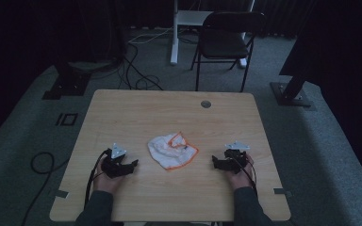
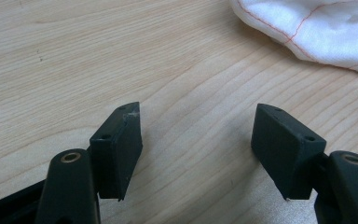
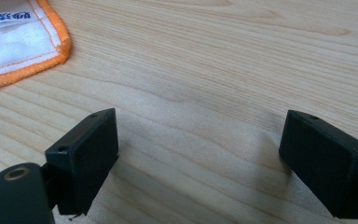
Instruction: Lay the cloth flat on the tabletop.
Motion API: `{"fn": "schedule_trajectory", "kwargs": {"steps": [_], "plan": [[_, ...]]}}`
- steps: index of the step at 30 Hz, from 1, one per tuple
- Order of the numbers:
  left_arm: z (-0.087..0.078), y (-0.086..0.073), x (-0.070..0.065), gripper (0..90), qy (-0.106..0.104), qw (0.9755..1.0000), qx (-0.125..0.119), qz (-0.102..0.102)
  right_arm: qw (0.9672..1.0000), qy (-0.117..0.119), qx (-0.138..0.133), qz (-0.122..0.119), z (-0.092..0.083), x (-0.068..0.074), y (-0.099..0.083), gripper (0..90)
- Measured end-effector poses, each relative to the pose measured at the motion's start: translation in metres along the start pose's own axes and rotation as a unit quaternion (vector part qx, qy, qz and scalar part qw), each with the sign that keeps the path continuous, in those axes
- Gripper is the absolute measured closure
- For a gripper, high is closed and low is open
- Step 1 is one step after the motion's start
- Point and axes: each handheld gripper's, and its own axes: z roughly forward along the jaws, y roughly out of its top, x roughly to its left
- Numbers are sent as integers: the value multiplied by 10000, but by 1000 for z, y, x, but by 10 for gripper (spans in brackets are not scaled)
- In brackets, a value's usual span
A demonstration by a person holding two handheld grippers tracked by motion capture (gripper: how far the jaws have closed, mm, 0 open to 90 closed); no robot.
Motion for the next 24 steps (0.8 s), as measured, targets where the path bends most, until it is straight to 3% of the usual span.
{"fn": "schedule_trajectory", "kwargs": {"steps": [13, 19, 24], "plan": [[0, 0, -2, 346, 67, 10000, -4, -57, 10000, 61, -2, -58, 0, 1, 0, 117], [-1, 0, 0, 465, 104, 9999, -53, -120, 9999, 65, -26, -81, -1, 2, -1, 135], [-2, 3, 0, 498, 70, 9998, 47, -158, 9999, 63, -26, -78, -1, 2, -1, 135]]}}
